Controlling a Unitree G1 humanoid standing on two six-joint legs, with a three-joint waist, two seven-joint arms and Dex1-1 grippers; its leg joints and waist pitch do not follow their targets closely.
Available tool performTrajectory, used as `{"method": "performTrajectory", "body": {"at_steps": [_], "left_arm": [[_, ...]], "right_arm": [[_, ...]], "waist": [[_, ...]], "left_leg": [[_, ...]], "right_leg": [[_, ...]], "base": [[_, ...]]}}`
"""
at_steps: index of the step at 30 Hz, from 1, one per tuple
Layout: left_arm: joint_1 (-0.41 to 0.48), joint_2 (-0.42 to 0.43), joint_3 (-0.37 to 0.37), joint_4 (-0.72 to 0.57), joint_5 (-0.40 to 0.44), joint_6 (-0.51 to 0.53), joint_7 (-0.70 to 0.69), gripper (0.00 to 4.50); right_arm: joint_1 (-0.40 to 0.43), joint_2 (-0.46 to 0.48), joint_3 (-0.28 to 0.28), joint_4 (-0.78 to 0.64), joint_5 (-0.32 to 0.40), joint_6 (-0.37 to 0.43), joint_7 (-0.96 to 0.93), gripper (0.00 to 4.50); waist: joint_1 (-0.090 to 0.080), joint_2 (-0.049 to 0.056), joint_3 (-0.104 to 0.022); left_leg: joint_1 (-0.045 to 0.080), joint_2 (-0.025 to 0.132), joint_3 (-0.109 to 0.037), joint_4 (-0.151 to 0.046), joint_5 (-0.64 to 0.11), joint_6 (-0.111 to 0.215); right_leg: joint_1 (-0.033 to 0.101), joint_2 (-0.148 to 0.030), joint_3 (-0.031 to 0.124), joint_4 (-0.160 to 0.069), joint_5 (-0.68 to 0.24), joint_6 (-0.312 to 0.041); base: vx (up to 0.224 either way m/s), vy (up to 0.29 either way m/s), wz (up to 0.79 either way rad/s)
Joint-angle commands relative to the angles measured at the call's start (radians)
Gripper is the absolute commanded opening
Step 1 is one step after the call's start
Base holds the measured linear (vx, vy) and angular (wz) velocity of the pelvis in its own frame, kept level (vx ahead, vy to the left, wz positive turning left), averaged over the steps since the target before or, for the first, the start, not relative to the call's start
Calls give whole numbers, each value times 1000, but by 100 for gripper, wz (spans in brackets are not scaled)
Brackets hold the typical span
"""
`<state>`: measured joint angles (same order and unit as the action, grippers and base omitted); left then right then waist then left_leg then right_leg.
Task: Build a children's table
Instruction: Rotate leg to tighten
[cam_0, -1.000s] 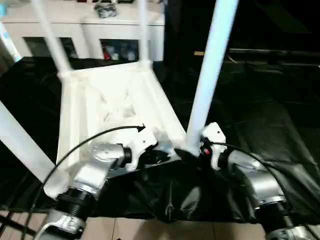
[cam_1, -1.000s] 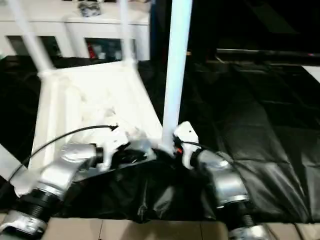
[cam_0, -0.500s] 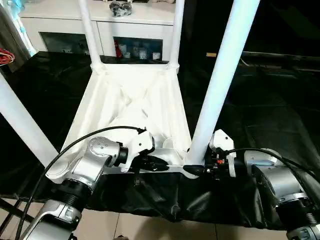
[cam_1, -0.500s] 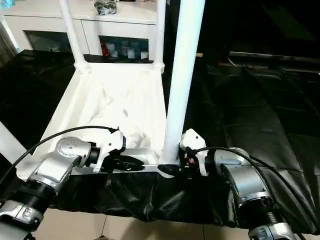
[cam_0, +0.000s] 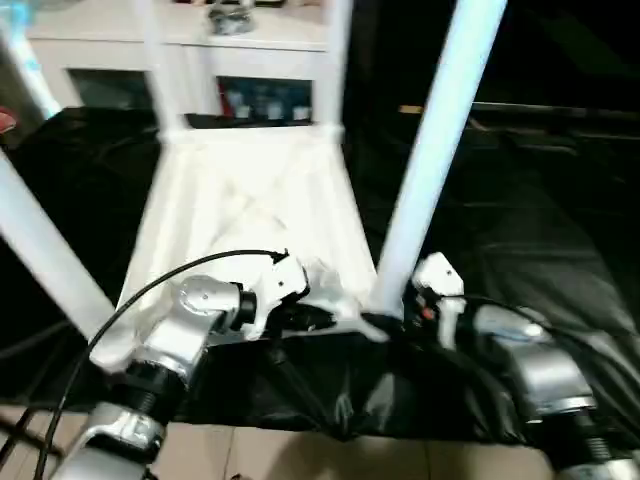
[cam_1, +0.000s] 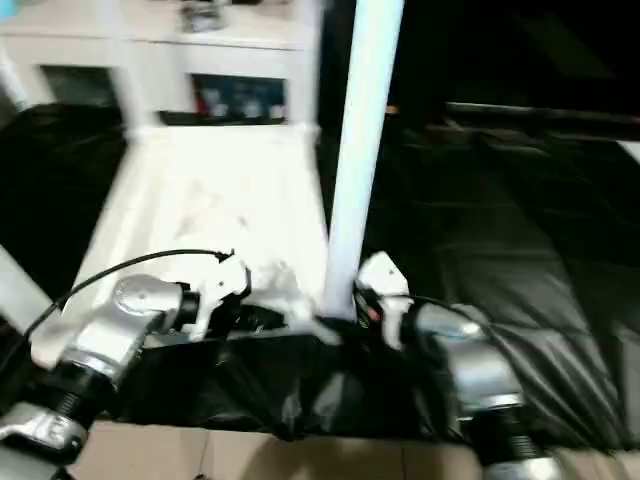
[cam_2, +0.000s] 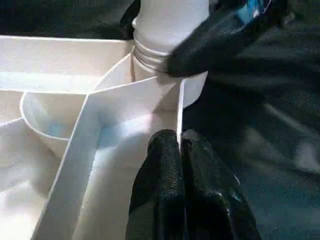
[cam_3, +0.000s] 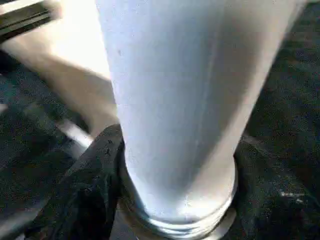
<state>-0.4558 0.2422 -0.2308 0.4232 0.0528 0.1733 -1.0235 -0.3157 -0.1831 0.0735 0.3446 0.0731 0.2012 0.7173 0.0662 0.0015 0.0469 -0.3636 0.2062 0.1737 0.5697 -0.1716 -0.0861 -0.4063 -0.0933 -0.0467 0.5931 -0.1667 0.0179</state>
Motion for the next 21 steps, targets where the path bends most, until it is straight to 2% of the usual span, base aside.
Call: {"method": "performTrajectory", "body": {"at_steps": [1, 3, 5, 9, 10, 11, 12, 16, 17, 18, 20, 21], "left_arm": [[22, -93, -32, -70, -46, 9, 42, 0], [48, -123, -48, -110, -40, 31, 79, 0], [54, -132, -52, -118, -37, 35, 96, 0], [57, -145, -54, -116, -33, 36, 122, 0], [57, -145, -54, -118, -29, 41, 125, 0], [54, -141, -54, -114, -22, 41, 128, 0], [51, -135, -55, -110, -15, 41, 124, 0], [43, -112, -51, -101, -17, 33, 105, 0], [41, -103, -50, -98, -20, 28, 89, 0], [38, -85, -51, -94, -23, 16, 59, 0], [35, -72, -55, -91, -22, 13, 43, 0], [33, -62, -58, -89, -20, 11, 31, 0]], "right_arm": [[-9, 73, 59, 38, -7, 17, -68, 268], [-7, 124, 50, 36, -13, 32, -134, 268], [-4, 136, 60, 33, -23, 30, -142, 268], [-4, 136, 83, 30, -35, 8, -120, 268], [-5, 137, 76, 27, -29, 8, -121, 303], [-4, 132, 68, 21, -18, 10, -111, 303], [-3, 122, 68, 14, -13, 12, -100, 338], [1, 88, 77, 5, -19, 8, -69, 366], [1, 77, 78, 1, -18, 7, -49, 377], [-1, 61, 80, -3, -17, 2, -22, 383], [-1, 49, 82, -8, -12, 0, 2, 383], [-1, 39, 85, -12, -9, -2, 21, 383]], "waist": [[2, -11, -48], [-6, -17, -49], [-7, -13, -50], [-7, -8, -53], [-9, -8, -54], [-8, -7, -54], [-9, -8, -53], [-6, -9, -52], [-5, -9, -53], [-3, -3, -54], [-3, -6, -55], [0, -6, -57]], "left_leg": [[3, 11, -8, -77, -362, -10], [3, 10, -7, -76, -363, 2], [0, 11, -8, -77, -356, 5], [0, 14, -5, -78, -342, 10], [0, 13, -3, -78, -342, 10], [0, 13, -3, -78, -343, 11], [0, 12, -3, -78, -346, 12], [2, 12, -3, -77, -360, 14], [1, 13, -2, -77, -349, 15], [2, 13, -3, -77, -342, 15], [0, 14, -2, -76, -334, 16], [2, 14, 0, -75, -318, 20]], "right_leg": [[31, -44, 20, -101, -569, -103], [28, -42, 22, -104, -575, -98], [29, -40, 22, -101, -551, -100], [30, -35, 25, -93, -447, -123], [31, -33, 26, -91, -421, -131], [31, -33, 26, -91, -413, -134], [32, -33, 26, -91, -414, -135], [31, -36, 27, -95, -449, -128], [31, -36, 28, -94, -440, -129], [33, -36, 27, -92, -423, -133], [34, -35, 28, -90, -395, -140], [35, -33, 29, -85, -350, -155]], "base": [[0, 0, 0], [0, 0, 0], [0, 0, 0], [0, 0, 0], [0, 0, 0], [0, 0, 0], [0, 0, 0], [0, 0, 0], [0, 0, 0], [0, 0, 0], [0, 0, 0], [0, 0, 0]]}}
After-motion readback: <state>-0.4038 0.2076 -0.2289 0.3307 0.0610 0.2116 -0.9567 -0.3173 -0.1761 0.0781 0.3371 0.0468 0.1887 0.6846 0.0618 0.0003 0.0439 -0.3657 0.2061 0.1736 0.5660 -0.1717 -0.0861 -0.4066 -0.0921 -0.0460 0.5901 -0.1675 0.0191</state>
